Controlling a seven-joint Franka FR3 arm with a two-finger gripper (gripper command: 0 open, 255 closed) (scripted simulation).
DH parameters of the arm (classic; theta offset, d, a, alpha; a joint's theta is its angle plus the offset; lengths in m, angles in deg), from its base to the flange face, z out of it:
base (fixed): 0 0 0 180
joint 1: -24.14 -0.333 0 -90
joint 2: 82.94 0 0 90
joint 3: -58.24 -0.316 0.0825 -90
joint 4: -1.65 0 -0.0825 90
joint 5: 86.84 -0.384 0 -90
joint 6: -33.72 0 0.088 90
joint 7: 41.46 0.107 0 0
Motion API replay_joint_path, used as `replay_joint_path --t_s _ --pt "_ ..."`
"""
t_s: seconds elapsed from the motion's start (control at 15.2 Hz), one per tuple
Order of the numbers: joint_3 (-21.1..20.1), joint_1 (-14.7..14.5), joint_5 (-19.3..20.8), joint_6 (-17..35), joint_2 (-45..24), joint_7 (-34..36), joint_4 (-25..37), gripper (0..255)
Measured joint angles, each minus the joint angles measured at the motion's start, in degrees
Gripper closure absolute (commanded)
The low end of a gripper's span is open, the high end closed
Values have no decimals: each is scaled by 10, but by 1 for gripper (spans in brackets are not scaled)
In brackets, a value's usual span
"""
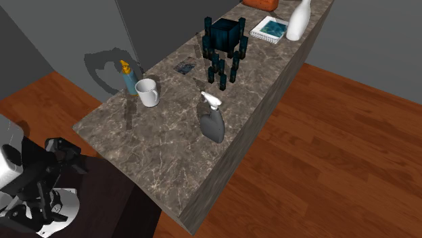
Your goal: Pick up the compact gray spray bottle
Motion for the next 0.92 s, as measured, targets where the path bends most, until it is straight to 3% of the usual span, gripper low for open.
replay_joint_path --t_s 0.33,0.92 --pt "-42 -2 -19 41 3 62 -26 0" --pt "-195 10 -56 176 -56 268 -42 0"
